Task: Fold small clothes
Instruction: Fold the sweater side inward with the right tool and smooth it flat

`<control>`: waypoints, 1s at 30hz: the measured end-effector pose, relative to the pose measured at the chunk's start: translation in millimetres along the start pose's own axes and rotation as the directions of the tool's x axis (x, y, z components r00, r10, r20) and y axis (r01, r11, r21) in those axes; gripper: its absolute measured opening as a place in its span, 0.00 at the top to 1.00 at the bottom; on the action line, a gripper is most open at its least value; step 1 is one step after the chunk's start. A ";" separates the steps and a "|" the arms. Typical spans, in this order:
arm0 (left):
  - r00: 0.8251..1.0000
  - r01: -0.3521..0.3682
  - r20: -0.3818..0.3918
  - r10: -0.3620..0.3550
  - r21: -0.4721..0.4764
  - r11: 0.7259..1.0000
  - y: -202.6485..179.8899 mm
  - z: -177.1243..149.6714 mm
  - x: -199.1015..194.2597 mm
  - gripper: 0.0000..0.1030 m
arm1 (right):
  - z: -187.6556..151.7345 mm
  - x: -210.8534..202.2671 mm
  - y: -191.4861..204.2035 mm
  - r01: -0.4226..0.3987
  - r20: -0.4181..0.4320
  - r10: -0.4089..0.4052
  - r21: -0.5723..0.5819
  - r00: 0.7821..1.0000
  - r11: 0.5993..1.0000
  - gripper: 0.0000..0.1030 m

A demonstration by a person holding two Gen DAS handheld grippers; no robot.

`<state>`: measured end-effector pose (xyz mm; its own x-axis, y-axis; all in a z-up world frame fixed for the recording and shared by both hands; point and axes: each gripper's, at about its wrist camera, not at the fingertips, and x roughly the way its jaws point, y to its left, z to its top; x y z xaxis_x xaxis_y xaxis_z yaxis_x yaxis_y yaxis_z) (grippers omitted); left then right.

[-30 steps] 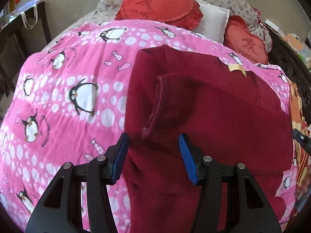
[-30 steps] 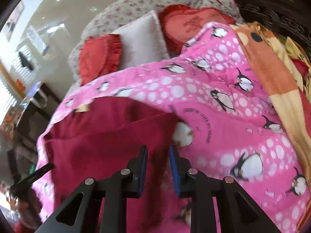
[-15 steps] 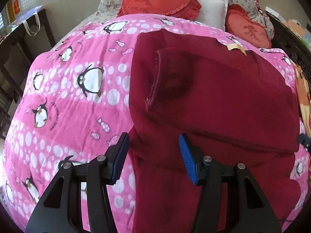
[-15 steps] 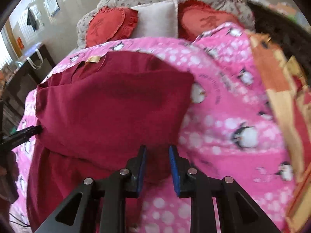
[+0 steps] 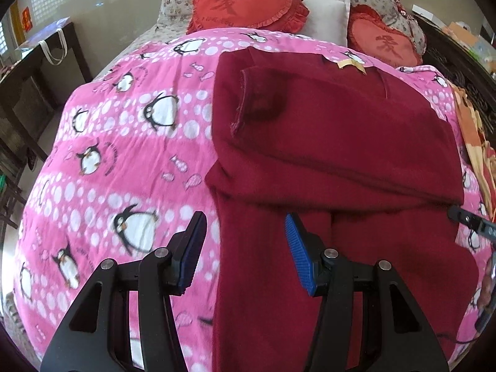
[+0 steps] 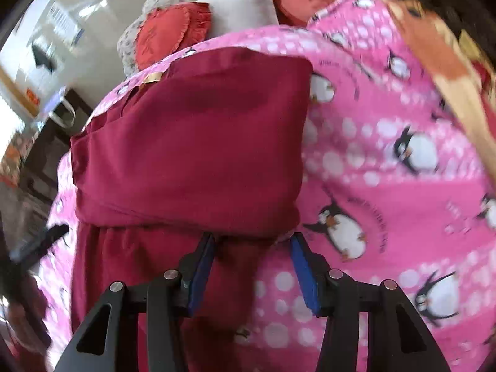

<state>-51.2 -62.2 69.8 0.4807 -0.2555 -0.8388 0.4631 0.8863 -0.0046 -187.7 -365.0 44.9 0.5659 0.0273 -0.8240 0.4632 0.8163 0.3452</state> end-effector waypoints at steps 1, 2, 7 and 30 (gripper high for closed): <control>1.000 0.001 0.004 -0.001 -0.002 1.000 1.9 -3.9 -4.4 0.49 | -1.8 0.4 -0.1 0.008 0.001 -0.008 0.007 1.000 1.000 0.53; 1.000 0.002 0.008 -0.002 -0.003 1.000 3.3 -7.2 -8.0 0.49 | -3.4 0.3 -0.4 0.017 0.002 -0.017 0.008 1.000 1.000 0.53; 1.000 0.002 0.003 -0.002 0.013 1.000 5.8 -24.0 -19.3 0.49 | -13.3 0.5 -1.6 0.073 0.004 -0.073 -0.064 0.997 0.995 0.52; 0.990 0.096 -0.095 -0.101 -0.054 0.994 30.0 -93.5 -36.1 0.49 | -98.8 -113.8 -14.7 -0.037 -0.023 0.036 -0.033 0.999 0.999 0.51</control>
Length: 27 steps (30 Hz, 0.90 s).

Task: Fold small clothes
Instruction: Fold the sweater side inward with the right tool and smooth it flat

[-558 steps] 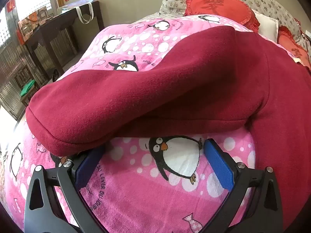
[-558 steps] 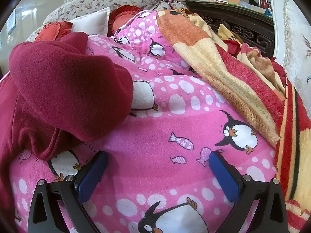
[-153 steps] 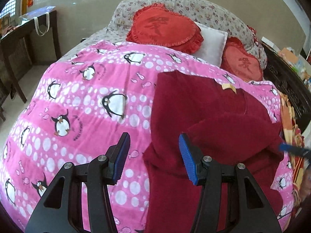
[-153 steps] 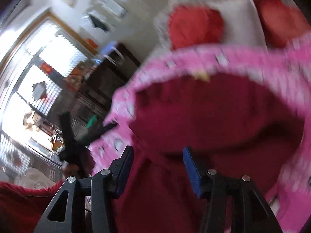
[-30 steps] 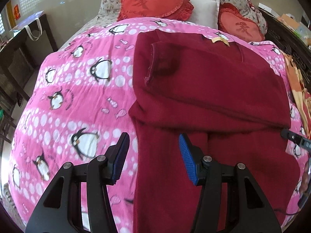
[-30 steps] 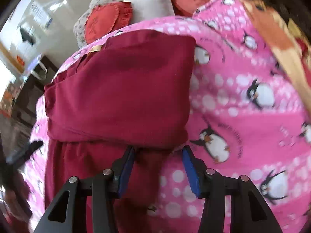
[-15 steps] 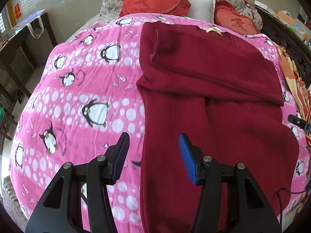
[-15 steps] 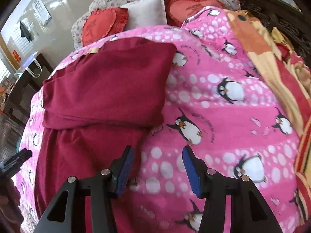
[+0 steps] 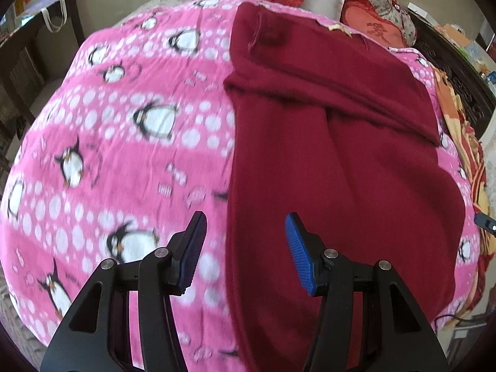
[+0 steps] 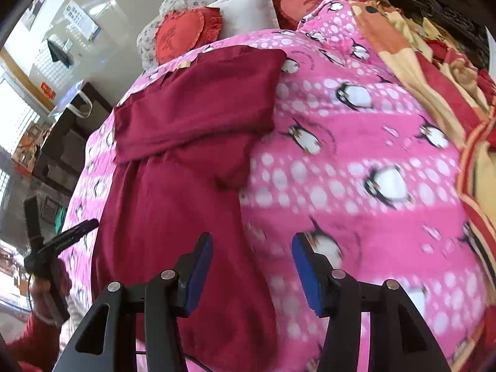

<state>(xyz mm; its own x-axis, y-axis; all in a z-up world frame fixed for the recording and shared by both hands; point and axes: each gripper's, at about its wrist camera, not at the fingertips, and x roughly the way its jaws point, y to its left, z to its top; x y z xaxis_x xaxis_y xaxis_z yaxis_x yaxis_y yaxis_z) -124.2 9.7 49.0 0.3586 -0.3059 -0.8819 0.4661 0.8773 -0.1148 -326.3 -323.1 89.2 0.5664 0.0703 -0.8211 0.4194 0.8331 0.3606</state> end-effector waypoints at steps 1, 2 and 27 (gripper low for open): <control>1.000 0.004 -0.006 -0.004 -0.001 1.000 2.3 -5.6 -1.8 0.49 | -5.9 -7.2 -2.5 0.007 -0.006 -0.007 -0.004 1.000 1.000 0.50; 1.000 0.007 -0.014 -0.007 -0.001 1.000 4.2 -11.7 -3.3 0.49 | -11.6 -14.1 -5.2 0.016 -0.010 -0.016 -0.007 1.000 1.000 0.49; 0.991 0.085 -0.098 -0.096 -0.112 0.990 12.4 -85.1 -10.1 0.36 | -82.5 38.1 -24.1 -0.138 -0.035 0.143 0.113 0.989 0.984 0.36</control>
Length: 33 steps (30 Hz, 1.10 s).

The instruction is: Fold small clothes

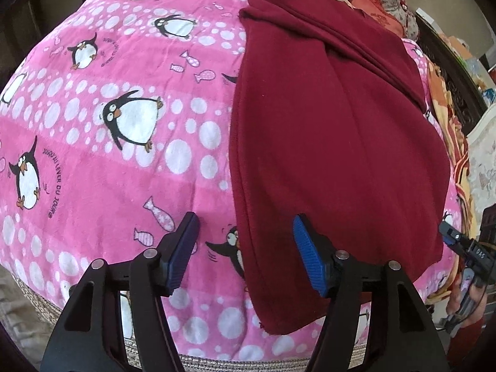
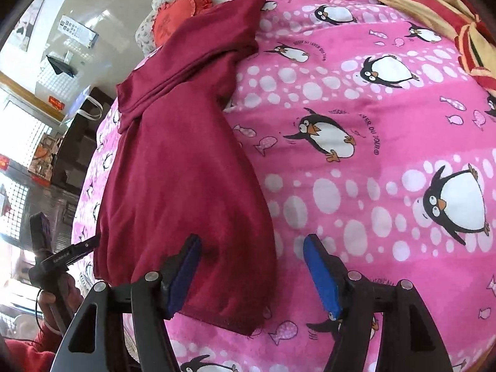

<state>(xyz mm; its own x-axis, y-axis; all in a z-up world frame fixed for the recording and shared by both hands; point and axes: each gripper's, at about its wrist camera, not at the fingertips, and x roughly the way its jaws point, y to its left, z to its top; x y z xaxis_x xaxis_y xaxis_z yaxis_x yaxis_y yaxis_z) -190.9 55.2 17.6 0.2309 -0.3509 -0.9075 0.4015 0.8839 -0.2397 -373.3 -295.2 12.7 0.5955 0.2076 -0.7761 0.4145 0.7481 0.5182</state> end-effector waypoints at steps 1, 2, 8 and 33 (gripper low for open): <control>1.000 -0.002 0.004 0.002 0.008 1.000 -1.9 -1.3 0.9 0.33 | -0.5 0.3 0.1 -0.012 0.002 0.012 0.000 1.000 1.000 0.35; 1.000 -0.001 0.008 0.001 0.017 1.000 -3.7 -2.1 1.9 0.29 | -1.1 1.4 -0.1 -0.024 0.005 0.024 0.002 1.000 1.000 0.35; 1.000 -0.020 -0.001 0.020 0.059 0.998 -13.2 3.9 7.5 0.33 | -6.4 7.1 8.8 -0.019 0.025 0.021 -0.052 0.999 0.998 0.50; 0.992 0.099 -0.082 -0.096 0.039 0.994 22.9 1.2 -14.0 0.87 | -31.8 -13.1 18.0 -0.146 -0.020 0.146 0.008 0.989 0.989 0.49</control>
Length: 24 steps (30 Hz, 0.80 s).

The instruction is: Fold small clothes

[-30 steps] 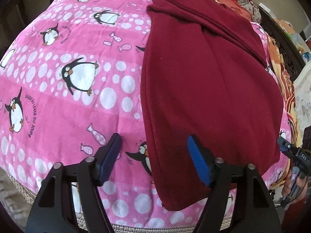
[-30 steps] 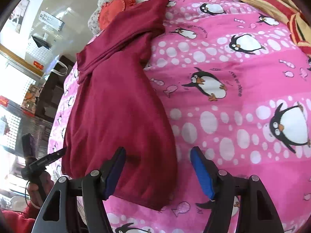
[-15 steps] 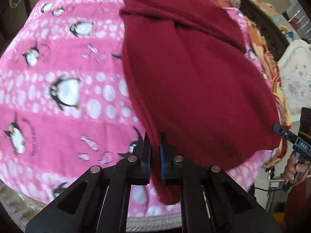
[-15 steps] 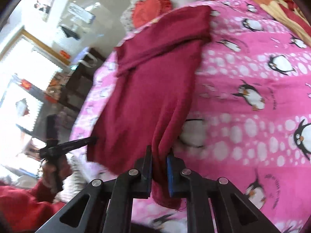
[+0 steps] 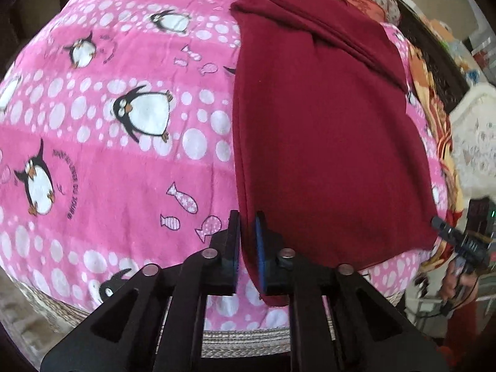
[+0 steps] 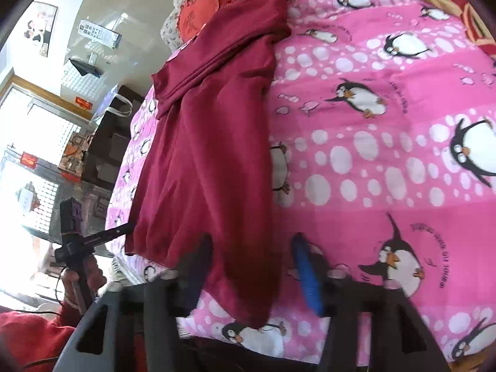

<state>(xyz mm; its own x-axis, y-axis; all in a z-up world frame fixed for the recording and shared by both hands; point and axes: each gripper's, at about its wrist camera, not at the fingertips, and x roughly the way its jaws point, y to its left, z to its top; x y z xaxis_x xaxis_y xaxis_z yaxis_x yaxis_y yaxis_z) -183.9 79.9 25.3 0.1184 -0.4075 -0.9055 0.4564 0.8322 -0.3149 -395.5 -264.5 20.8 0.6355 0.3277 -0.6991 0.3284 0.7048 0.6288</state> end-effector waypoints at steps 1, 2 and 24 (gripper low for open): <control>1.000 0.004 -0.002 -0.004 -0.020 1.000 3.2 -2.0 0.4 0.80 | -0.4 -0.2 -0.4 0.000 -0.003 0.000 -0.004 1.000 1.000 0.49; 1.000 0.001 -0.002 -0.001 -0.038 0.999 5.7 -2.6 1.8 0.74 | -1.1 1.8 -1.7 -0.001 -0.011 0.001 -0.004 1.000 1.000 0.49; 0.997 0.078 0.010 -0.078 0.029 0.997 -40.9 51.9 7.0 0.93 | 46.7 5.6 48.9 -0.317 0.017 0.320 -0.092 0.947 0.944 0.82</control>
<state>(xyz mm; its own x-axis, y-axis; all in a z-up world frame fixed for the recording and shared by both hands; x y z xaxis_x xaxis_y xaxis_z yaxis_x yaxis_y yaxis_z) -155.9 23.6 46.6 0.0916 -0.4750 -0.8752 0.4895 0.7869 -0.3758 -343.2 -257.6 63.5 0.7191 0.5248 -0.4555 0.0443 0.6195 0.7837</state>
